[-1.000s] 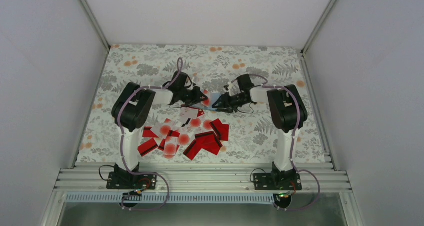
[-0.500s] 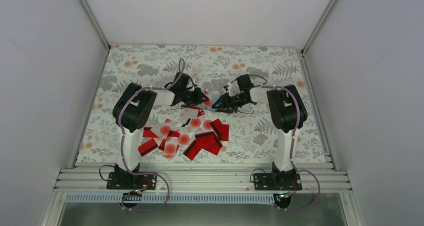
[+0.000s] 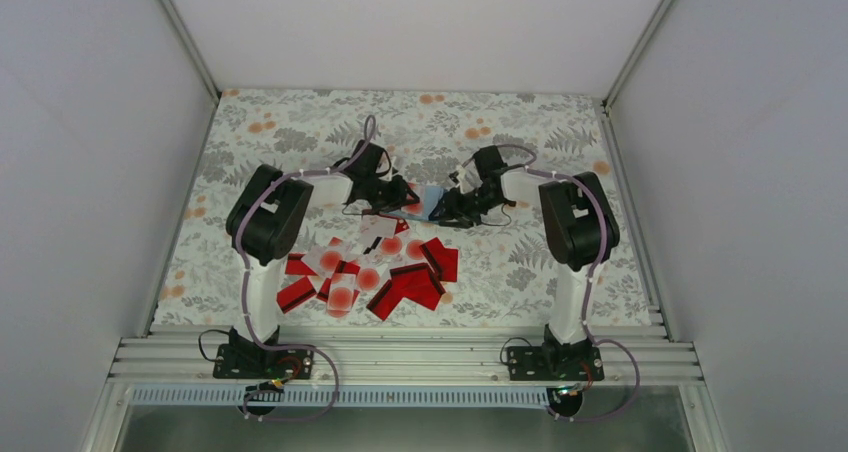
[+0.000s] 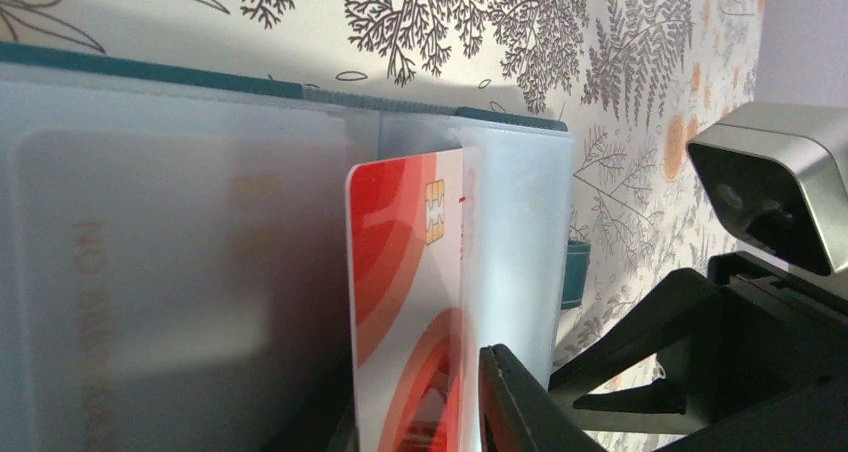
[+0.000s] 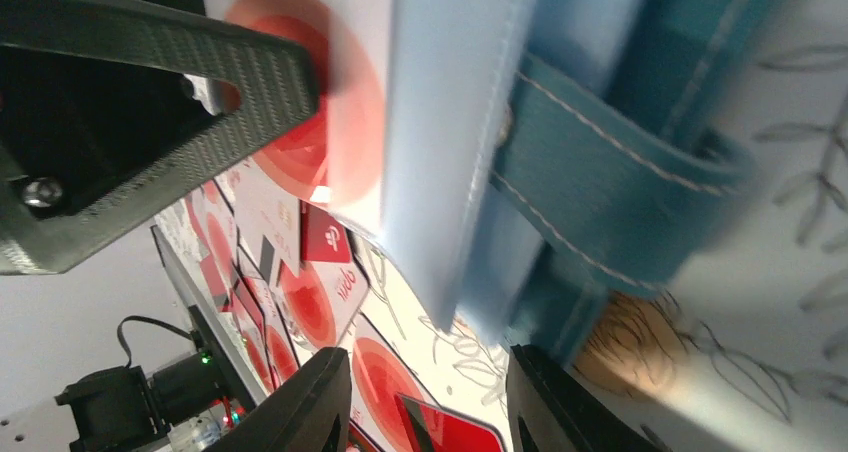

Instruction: Put the credit cards into the card holder

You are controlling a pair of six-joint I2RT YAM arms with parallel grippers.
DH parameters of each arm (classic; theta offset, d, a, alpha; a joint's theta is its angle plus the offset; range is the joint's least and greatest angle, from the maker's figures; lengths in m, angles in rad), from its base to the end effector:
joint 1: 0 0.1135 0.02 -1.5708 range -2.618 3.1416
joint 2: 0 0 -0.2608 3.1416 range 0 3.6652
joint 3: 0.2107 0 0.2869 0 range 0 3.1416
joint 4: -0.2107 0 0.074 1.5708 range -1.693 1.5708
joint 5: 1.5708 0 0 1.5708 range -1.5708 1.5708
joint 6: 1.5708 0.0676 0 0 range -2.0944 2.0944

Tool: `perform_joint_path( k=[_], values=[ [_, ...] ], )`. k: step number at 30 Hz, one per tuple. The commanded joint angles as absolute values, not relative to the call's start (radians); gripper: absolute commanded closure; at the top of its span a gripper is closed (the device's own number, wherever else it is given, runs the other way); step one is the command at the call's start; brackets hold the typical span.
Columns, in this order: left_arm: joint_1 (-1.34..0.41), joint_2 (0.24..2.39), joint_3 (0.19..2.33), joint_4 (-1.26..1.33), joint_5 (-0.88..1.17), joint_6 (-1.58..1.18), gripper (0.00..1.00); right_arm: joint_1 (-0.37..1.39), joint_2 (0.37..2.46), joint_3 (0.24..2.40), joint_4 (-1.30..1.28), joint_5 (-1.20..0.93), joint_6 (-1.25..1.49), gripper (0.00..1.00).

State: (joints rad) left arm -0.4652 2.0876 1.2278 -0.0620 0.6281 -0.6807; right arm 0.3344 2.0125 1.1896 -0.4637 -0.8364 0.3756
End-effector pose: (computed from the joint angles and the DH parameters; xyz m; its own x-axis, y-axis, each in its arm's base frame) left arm 0.3890 -0.2397 0.0643 -0.9815 -0.0771 -0.1751 0.0807 0.6631 -0.7442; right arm 0.3611 0.1786 0.0699 -0.9963 -0.0859 0.0005 -0.0549 0.6409 0.7656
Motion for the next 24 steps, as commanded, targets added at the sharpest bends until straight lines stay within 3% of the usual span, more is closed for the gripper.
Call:
perform_joint_path(
  k=[1,6,13,24],
  values=[
    [-0.473,2.083,1.255,-0.214,0.562,-0.627,0.72,0.327,1.964,1.177,-0.568,-0.704,0.34,0.59],
    [-0.476,2.083,1.283,-0.286,0.523,-0.594,0.58,0.324,1.942,1.176,-0.569,-0.701,0.341,0.59],
    [-0.479,2.105,1.348,-0.389,0.474,-0.543,0.54,0.322,1.919,1.2,-0.576,-0.658,0.342,0.6],
    [-0.512,2.134,1.457,-0.56,0.378,-0.473,0.44,0.332,1.907,1.247,-0.511,-0.585,0.413,0.68]
  ],
)
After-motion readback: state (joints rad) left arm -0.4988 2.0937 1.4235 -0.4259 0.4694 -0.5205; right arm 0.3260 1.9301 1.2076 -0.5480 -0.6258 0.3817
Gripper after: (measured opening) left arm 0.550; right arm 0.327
